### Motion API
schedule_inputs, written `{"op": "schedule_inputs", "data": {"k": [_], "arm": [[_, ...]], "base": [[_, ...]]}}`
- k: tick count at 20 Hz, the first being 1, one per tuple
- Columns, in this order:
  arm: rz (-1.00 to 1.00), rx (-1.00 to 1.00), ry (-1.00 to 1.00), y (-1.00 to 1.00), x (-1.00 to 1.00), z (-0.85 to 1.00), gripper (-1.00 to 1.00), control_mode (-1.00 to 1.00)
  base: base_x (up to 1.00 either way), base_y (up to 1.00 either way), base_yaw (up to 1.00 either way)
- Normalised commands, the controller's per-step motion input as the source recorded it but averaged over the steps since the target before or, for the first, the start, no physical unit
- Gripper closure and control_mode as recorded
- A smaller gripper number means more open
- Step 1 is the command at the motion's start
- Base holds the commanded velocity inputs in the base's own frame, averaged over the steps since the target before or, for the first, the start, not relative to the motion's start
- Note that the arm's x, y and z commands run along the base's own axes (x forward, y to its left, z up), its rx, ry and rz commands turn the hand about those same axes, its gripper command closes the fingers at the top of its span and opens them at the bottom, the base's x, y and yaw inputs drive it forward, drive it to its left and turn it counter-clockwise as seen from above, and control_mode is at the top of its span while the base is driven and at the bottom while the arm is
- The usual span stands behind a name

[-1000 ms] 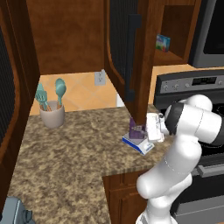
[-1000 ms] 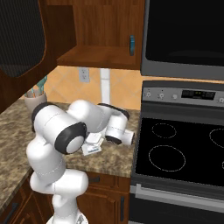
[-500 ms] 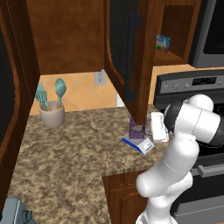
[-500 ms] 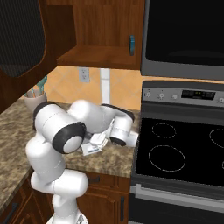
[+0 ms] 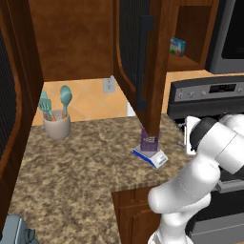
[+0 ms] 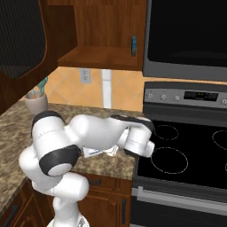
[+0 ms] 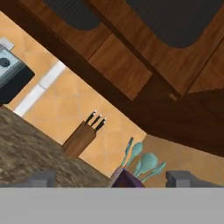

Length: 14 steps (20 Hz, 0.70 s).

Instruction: Pick the cereal and place it on the digital scale for weighing, and close the cabinet.

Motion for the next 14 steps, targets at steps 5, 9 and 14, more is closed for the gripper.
{"op": "schedule_inputs", "data": {"k": [5,9,14], "arm": [[-0.02,0.03,-0.37,-0.22,-0.85,0.90,-1.00,-1.00],[0.00,0.04,-0.26,-0.03,-0.97,0.99,-1.00,-1.00],[0.00,0.05,-0.19,0.00,-1.00,1.00,-1.00,-1.00]], "base": [[0.00,0.00,0.00],[0.00,0.00,0.00],[0.00,0.00,0.00]]}}
